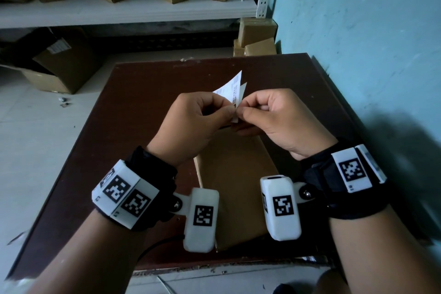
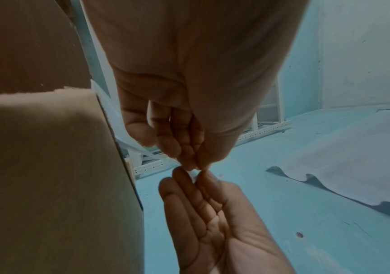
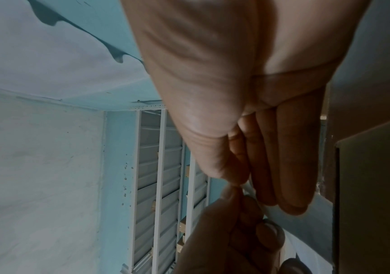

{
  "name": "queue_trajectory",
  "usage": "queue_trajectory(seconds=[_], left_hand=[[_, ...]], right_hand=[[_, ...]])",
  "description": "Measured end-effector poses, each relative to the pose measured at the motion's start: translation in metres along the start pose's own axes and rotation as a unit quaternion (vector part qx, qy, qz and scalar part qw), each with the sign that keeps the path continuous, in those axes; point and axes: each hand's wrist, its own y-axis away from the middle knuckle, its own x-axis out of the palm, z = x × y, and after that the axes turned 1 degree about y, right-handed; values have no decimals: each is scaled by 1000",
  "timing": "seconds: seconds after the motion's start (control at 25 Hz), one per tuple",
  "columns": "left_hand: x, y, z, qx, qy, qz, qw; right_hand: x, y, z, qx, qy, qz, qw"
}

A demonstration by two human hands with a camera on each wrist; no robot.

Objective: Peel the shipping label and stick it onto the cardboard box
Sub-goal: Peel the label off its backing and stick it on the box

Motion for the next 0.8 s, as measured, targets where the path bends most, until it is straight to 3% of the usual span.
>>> queue_trajectory(seconds=[0.52, 0.8], left_hand=[[5, 1, -2, -19, 25, -18, 999], [5, 1, -2, -29, 47, -28, 998]], right_hand=[[1, -3, -4, -9, 21, 30, 999], [1, 1, 0, -2, -28, -8, 1000]])
